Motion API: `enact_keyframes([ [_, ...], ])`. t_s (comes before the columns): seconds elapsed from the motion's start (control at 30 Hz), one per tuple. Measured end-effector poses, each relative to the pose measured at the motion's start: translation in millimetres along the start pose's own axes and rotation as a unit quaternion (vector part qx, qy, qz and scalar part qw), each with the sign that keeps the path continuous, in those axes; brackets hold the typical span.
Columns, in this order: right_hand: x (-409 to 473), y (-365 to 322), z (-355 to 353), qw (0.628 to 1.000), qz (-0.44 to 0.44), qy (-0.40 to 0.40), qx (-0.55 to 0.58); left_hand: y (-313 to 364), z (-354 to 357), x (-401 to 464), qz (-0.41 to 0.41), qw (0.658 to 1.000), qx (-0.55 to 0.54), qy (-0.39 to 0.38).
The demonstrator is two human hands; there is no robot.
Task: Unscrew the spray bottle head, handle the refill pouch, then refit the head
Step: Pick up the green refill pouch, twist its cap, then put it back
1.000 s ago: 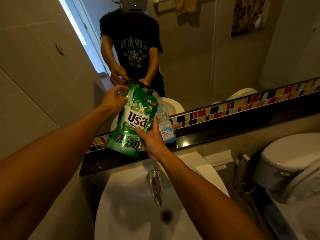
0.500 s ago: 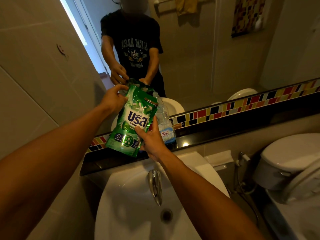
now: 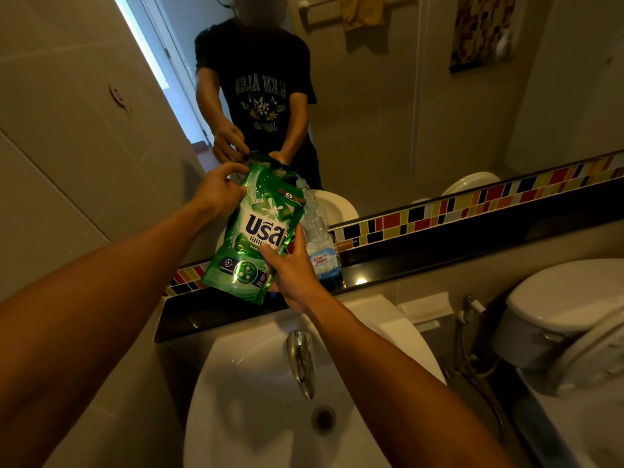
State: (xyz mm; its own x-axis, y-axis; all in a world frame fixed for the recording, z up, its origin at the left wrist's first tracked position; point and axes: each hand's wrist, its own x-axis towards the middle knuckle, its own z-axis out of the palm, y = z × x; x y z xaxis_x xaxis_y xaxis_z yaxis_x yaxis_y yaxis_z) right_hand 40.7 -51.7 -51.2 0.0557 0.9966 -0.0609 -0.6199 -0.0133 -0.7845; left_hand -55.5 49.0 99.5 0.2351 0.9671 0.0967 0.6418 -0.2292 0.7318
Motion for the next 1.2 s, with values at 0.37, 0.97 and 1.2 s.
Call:
enact_keyframes([
  [0.37,0.7,-1.4,1.7,1.000,-0.008,-0.005,0.007,3.0,-2.3,0.9,-0.002,1.000,0.004,-0.002],
  [0.97,-1.8,-4.2,4.2,1.000,-0.006,-0.005,-0.002,7.3,-4.1,0.0,0.009,1.000,0.019,0.003],
  [1.2,-2.2,-4.4,5.5,1.000,-0.006,-0.002,-0.003,7.1,-4.1,1.2,0.008,1.000,0.023,0.004],
])
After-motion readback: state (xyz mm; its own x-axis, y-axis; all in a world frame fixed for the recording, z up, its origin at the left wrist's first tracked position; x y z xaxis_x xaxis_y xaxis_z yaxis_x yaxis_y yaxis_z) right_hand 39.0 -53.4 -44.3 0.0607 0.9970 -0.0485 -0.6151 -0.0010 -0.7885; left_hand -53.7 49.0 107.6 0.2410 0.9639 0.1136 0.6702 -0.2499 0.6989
